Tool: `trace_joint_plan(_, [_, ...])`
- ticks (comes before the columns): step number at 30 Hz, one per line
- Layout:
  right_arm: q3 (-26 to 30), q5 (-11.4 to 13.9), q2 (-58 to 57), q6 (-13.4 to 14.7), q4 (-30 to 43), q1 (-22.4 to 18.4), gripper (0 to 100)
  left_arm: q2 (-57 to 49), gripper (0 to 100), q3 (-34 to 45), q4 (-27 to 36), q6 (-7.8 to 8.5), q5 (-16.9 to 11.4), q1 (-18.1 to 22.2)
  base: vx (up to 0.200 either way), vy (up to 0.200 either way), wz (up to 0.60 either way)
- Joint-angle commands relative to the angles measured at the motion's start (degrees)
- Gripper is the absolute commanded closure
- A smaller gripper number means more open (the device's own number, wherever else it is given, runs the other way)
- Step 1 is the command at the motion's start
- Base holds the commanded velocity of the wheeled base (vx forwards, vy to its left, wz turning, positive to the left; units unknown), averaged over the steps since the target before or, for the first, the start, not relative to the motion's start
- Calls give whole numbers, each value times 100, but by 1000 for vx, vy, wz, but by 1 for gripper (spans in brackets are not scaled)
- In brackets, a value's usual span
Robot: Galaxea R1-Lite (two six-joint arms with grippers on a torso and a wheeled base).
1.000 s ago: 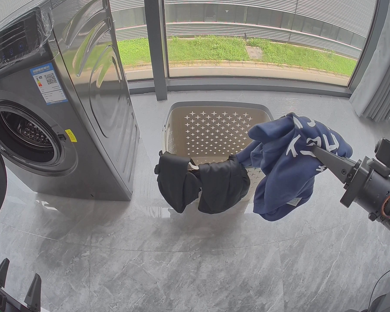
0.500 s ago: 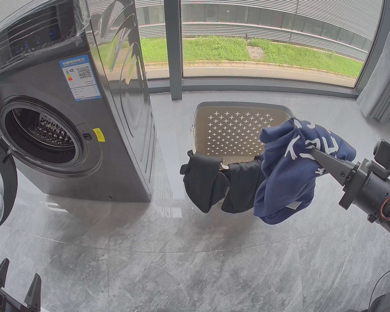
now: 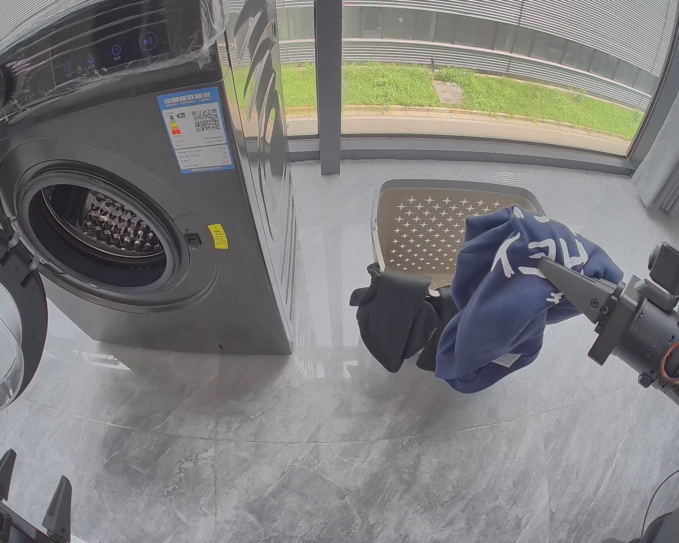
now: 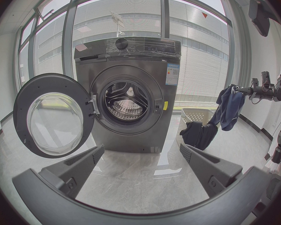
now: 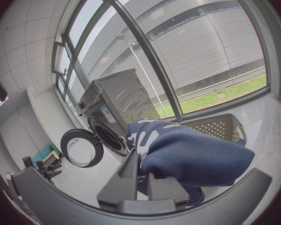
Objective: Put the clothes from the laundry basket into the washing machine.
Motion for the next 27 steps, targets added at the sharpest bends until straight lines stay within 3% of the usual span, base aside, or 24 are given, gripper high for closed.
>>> trace_joint_plan(1, [0,1,10,-1,-4,2,100,-68,0,101,0,-2,0,2,-200,0,0])
trace_joint_plan(14, [8,10,10,8,-4,2,100,-68,0,101,-8,-2,0,2,-200,0,0])
trace_joint_plan(20, [52,28,19,-1,4,2,100,-68,0,101,0,-2,0,2,0,0,0])
trace_joint_plan(27, [61,63,19,-1,13,11,100,-68,0,101,0,-10,0,2,0,200,0])
